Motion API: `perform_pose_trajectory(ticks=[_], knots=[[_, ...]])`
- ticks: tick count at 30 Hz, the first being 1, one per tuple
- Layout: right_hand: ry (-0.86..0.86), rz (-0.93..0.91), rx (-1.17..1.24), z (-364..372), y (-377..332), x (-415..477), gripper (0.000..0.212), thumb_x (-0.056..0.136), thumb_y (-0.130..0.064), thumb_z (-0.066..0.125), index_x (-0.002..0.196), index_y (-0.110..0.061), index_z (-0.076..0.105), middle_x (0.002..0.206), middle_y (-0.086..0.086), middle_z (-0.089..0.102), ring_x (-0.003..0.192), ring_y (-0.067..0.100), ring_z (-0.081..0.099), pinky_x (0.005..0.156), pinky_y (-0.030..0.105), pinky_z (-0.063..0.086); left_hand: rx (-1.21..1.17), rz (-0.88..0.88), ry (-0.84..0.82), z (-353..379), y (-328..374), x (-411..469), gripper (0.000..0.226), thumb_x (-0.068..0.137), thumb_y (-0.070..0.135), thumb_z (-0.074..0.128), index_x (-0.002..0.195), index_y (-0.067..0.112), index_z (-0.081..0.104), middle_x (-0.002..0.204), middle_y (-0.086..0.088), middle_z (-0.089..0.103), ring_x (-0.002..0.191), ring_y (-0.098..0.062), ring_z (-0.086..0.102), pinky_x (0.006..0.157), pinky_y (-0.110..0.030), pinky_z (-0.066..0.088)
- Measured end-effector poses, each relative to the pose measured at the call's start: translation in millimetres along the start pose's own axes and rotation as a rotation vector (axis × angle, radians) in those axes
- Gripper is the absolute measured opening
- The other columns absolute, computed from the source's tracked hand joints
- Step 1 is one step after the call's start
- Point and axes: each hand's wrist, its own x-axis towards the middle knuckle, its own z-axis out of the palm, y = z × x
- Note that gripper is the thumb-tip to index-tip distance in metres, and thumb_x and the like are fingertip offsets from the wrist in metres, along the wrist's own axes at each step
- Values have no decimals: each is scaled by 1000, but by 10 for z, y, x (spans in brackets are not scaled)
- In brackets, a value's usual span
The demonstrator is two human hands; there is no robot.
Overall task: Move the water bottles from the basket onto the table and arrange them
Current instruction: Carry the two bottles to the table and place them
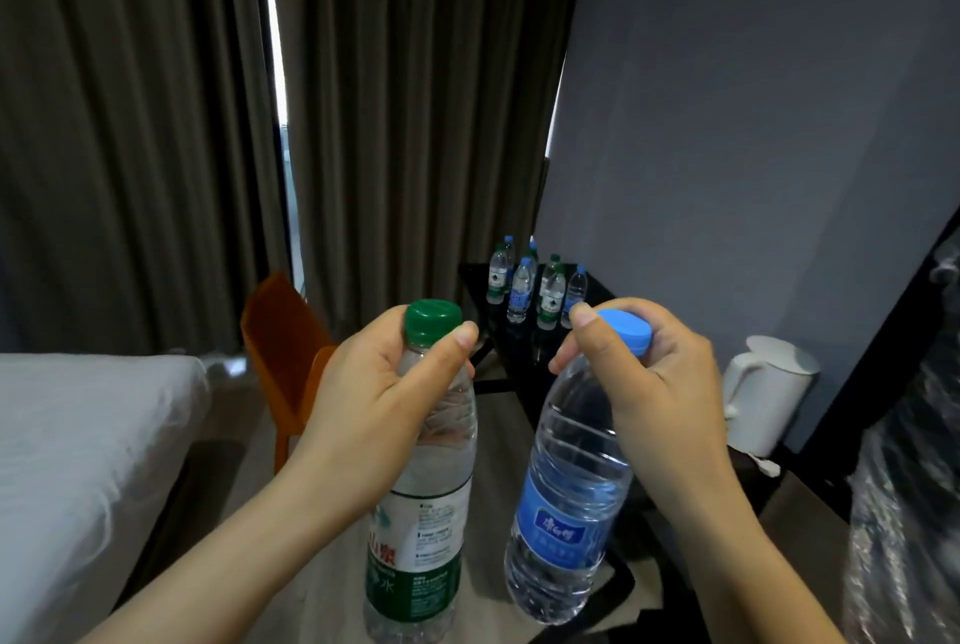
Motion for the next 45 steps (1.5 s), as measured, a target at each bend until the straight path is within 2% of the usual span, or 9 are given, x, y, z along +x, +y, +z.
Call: perform_pose_trajectory(ticks=[6, 11, 14, 21, 28, 34, 38, 41, 45], knots=[[12, 9, 12, 243, 610, 704, 32, 89, -29, 62, 63, -11, 62, 61, 4, 65, 57, 9, 60, 58, 8, 45, 30, -3, -28, 215, -541, 808, 28, 85, 50, 57, 80, 23, 64, 77, 3, 70, 71, -7, 66, 67, -32, 54], [24, 16, 17, 402, 1077, 1268, 31, 86, -33, 62, 63, -12, 61, 58, 5, 64, 53, 15, 59, 53, 13, 47, -15, -31, -40, 368, -985, 1422, 32, 77, 58, 54, 82, 29, 65, 81, 2, 71, 77, -12, 69, 72, -48, 57], [30, 13, 5, 493, 1330, 1541, 29, 87, -30, 62, 63, -13, 62, 60, 1, 65, 54, 7, 60, 55, 8, 46, -46, -54, -47, 443, -1244, 1731, 31, 76, 59, 55, 84, 30, 66, 82, 2, 72, 77, -13, 69, 70, -53, 57], [70, 43, -102, 755, 1945, 2104, 28, 84, -34, 63, 64, -15, 63, 61, -3, 67, 53, 5, 60, 54, 7, 44, -59, -49, -110, 597, -1895, 2503, 31, 81, 54, 56, 81, 24, 65, 78, 0, 71, 72, -14, 69, 67, -45, 57], [182, 93, -180, 1137, 2479, 2726, 31, 80, -47, 59, 67, -19, 63, 64, 3, 66, 54, 15, 61, 52, 14, 49, -110, -39, -231, 659, -2579, 3399, 21, 84, 47, 57, 81, 28, 64, 77, 3, 70, 71, -8, 68, 63, -28, 53], [286, 134, -285, 1444, 2940, 3176, 32, 82, -49, 57, 69, -20, 63, 66, -2, 66, 57, 7, 60, 52, 9, 45, -160, -21, -369, 735, -3135, 4106, 25, 84, 49, 58, 83, 25, 63, 79, 1, 69, 70, -6, 66, 60, -17, 51], [329, 175, -338, 1544, 3238, 3371, 32, 83, -48, 57, 68, -21, 63, 66, -1, 66, 58, 8, 61, 54, 9, 46, -205, -58, -437, 851, -3493, 4437, 18, 84, 43, 58, 85, 26, 63, 84, -2, 69, 78, -11, 67, 69, -31, 55], [342, 220, -374, 1570, 3453, 3513, 32, 82, -50, 58, 68, -22, 63, 67, -2, 67, 58, 7, 61, 53, 7, 44, -239, -106, -469, 976, -3712, 4641, 33, 84, 52, 59, 88, 20, 64, 84, -5, 68, 78, -15, 67, 72, -43, 56], [379, 281, -363, 1534, 3793, 3700, 31, 81, -49, 62, 68, -20, 63, 68, -3, 66, 57, 5, 61, 52, 8, 45, -254, -132, -510, 1240, -3995, 4893, 42, 76, 50, 56, 89, 10, 64, 83, -11, 67, 78, -22, 66, 73, -47, 54]])
